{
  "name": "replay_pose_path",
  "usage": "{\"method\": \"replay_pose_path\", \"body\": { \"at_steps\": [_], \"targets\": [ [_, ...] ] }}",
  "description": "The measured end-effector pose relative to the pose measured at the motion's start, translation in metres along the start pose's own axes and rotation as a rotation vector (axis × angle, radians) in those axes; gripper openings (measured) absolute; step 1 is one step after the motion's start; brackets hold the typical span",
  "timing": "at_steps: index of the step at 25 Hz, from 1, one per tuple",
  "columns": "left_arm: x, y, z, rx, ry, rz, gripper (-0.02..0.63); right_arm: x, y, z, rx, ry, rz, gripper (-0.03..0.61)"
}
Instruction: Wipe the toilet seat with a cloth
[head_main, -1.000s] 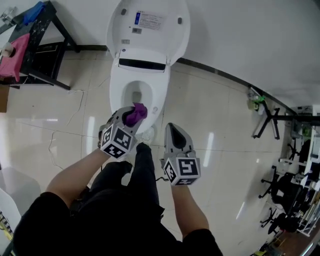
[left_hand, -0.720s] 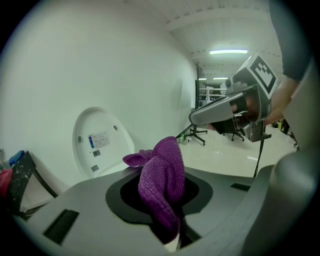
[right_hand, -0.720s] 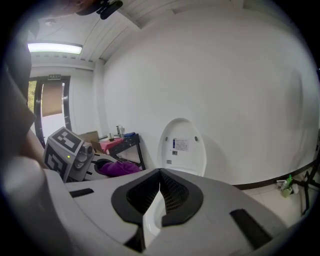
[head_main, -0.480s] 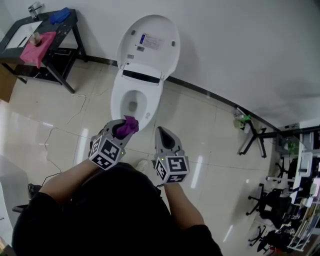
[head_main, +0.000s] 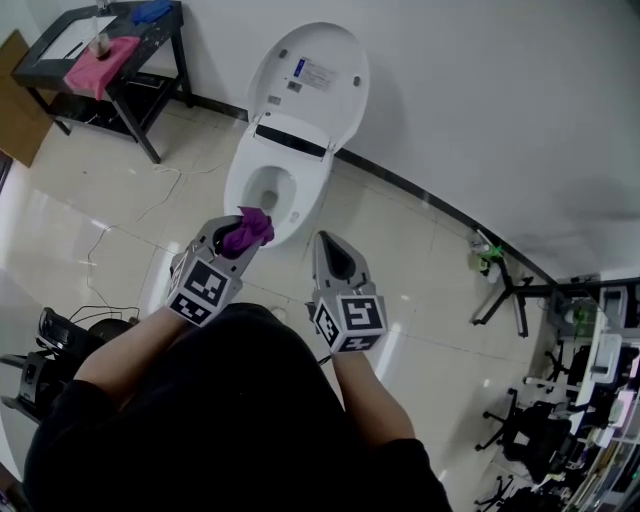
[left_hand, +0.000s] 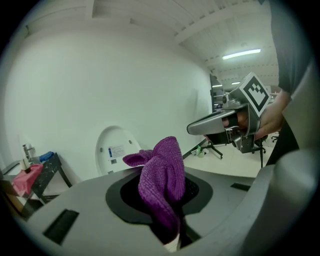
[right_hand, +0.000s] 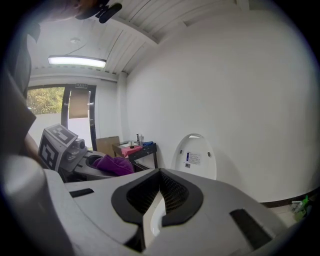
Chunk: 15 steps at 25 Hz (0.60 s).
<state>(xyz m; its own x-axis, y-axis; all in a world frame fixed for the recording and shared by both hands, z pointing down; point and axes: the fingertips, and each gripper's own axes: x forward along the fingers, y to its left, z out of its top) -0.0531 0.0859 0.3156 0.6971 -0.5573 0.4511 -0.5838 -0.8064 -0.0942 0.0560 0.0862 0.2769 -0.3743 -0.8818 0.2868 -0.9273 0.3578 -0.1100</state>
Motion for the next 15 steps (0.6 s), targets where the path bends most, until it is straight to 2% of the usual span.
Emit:
{"method": "replay_pose_path", "body": {
  "at_steps": [15],
  "targets": [
    [-0.006, -0.013, 0.018, 0.031, -0.03, 0.007, 0.1, -0.012, -0.002, 0.004, 0.015, -0.018, 0.004, 0.015]
  ]
}}
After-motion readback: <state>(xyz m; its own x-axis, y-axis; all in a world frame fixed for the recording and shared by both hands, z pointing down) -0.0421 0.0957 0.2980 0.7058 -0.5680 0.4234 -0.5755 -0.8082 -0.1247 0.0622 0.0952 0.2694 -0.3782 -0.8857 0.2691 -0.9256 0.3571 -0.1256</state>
